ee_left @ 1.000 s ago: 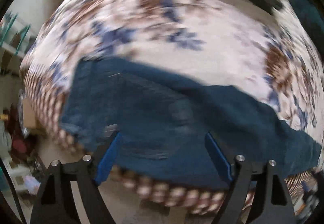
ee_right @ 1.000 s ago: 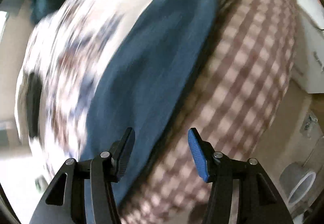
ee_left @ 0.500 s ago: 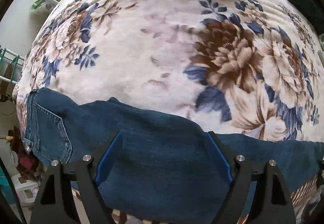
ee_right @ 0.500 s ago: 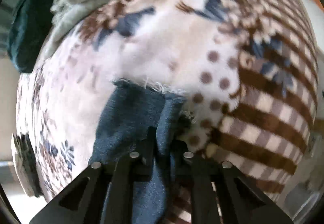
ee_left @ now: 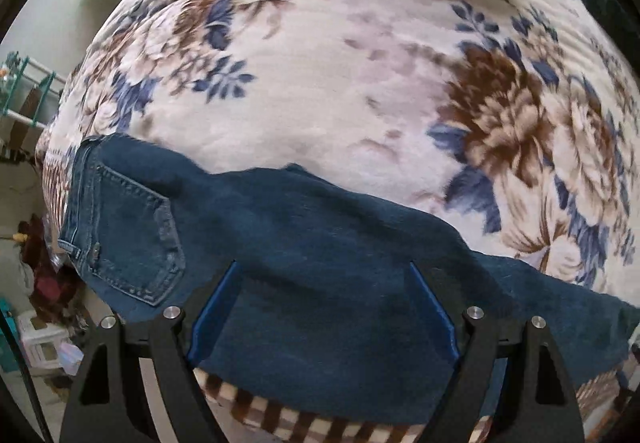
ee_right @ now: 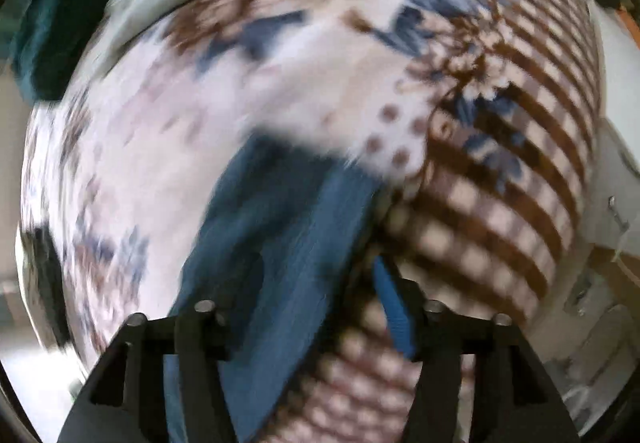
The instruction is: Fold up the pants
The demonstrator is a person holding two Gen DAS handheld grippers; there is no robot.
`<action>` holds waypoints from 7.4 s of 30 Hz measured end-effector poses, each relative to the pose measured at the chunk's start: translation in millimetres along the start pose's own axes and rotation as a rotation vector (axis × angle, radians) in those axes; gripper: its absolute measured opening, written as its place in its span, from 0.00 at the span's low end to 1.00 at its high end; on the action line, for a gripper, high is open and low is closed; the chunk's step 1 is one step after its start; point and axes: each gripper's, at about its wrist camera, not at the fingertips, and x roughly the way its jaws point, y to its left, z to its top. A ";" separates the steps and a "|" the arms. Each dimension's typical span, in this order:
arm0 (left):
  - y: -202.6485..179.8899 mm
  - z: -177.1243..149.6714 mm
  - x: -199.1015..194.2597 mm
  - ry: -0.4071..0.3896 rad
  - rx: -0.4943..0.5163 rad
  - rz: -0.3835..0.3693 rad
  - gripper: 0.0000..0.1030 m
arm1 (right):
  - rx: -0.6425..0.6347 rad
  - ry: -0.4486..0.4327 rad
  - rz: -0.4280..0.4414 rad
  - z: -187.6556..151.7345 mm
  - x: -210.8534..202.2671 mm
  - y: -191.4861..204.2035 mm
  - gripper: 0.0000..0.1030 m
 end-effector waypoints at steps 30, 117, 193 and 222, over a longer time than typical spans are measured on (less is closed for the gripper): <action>163.6 42.4 60.7 0.149 -0.131 -0.199 0.86 | -0.872 0.558 -0.062 -299.4 115.9 368.0 0.71; 251.1 32.7 102.2 0.298 -0.259 -0.055 0.86 | -0.840 0.796 0.208 -318.9 173.5 472.5 0.16; -125.8 -60.6 20.7 0.030 0.297 -0.018 1.00 | -0.104 -0.170 0.494 9.5 30.9 -29.1 0.07; 106.2 -28.7 -11.6 0.032 -0.073 -0.032 1.00 | -1.001 -0.055 0.078 -384.3 98.2 263.8 0.24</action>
